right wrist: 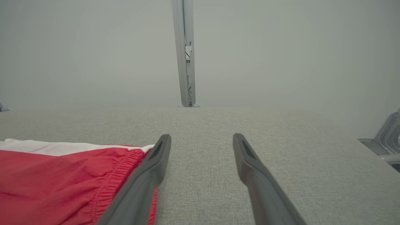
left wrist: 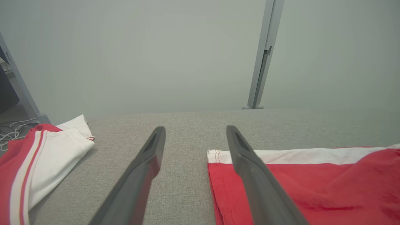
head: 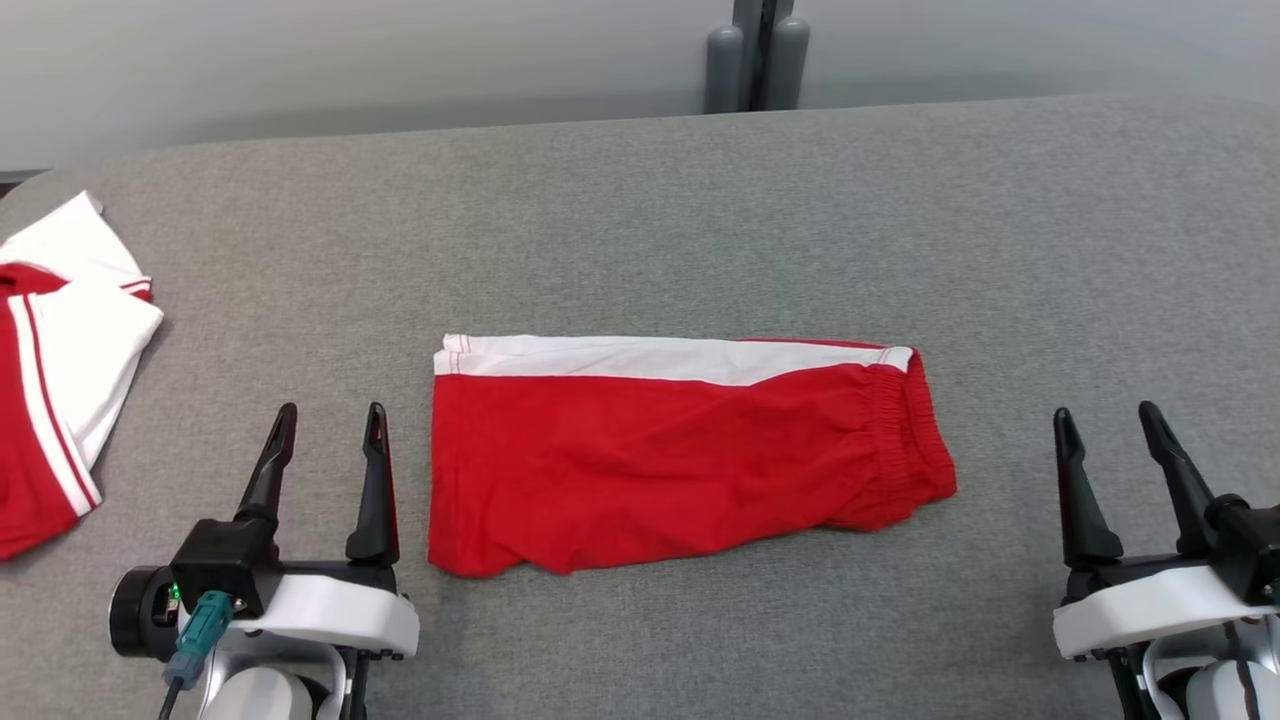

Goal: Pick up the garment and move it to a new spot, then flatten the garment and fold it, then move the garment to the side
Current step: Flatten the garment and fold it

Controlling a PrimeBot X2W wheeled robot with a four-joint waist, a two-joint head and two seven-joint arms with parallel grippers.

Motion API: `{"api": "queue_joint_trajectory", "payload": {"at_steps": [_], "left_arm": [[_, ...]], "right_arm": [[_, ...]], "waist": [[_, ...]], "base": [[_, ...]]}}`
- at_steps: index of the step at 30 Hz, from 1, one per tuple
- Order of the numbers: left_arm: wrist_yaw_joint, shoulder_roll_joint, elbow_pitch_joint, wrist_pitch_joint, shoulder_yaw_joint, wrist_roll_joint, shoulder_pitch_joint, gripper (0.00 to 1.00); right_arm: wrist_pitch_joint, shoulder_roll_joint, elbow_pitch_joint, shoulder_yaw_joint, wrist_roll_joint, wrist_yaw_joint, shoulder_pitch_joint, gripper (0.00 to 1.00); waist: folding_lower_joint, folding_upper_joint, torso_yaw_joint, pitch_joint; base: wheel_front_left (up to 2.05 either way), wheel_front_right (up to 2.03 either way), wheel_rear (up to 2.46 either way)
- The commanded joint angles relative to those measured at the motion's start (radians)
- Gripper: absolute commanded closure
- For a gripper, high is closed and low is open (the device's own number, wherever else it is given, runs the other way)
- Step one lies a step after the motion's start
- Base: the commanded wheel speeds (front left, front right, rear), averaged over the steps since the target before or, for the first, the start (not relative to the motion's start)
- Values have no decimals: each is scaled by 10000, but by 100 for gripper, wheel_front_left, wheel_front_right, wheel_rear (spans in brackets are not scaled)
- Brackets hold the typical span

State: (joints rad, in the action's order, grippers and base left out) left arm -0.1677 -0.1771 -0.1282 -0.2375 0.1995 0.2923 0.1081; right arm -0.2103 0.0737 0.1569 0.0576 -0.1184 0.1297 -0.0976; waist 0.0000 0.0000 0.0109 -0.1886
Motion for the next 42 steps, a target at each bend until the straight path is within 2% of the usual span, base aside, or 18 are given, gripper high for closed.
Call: {"api": "queue_joint_trajectory", "payload": {"at_steps": [1,5,14,26,35,36,37,38,40,41,42], "left_arm": [[83,-42,-2,28,36,33,200,0],[129,41,6,22,177,5,495,0],[238,452,-296,-167,417,55,953,0],[440,657,-689,-271,678,-121,1359,0],[519,732,-767,-288,694,-165,1512,0],[533,742,-777,-290,707,-175,1528,0],[545,751,-778,-291,711,-185,1545,0],[553,747,-779,-292,715,-203,1553,0],[580,762,-783,-290,736,-220,1596,0],[591,766,-779,-285,743,-226,1628,0],[603,768,-773,-285,742,-245,1650,0]], "right_arm": [[42,44,-56,73,-32,21,-12,0],[269,258,-53,-3,-55,21,-392,0],[1622,875,1165,-1404,-434,15,-1559,0],[2515,1170,1753,-1209,-1102,12,-1415,0],[3667,1414,1829,-2518,-2364,26,-1548,0],[3813,1443,1847,-2674,-2581,26,-1581,19],[3933,1517,1861,-2810,-2729,27,-1617,50],[4026,1590,1882,-2928,-2872,26,-1662,58],[4158,1694,1904,-3094,-3183,24,-1760,92],[4207,1765,1911,-3182,-3332,21,-1801,100],[4221,1796,1909,-3267,-3525,12,-1840,100]], "waist": [[0,0,-162,-109],[0,0,-605,-403],[0,0,-1359,-1006],[0,0,-1360,-1470],[0,0,-1227,-1687],[0,0,-1214,-1699],[0,0,-1198,-1712],[0,0,-1188,-1726],[0,0,-1178,-1745],[0,0,-1176,-1755],[0,0,-1174,-1760]], "base": [[0,0,0],[0,0,0],[0,0,0],[0,0,0],[0,0,0],[0,0,0],[0,0,0],[0,0,0],[0,0,0],[0,0,0],[0,0,0]]}}
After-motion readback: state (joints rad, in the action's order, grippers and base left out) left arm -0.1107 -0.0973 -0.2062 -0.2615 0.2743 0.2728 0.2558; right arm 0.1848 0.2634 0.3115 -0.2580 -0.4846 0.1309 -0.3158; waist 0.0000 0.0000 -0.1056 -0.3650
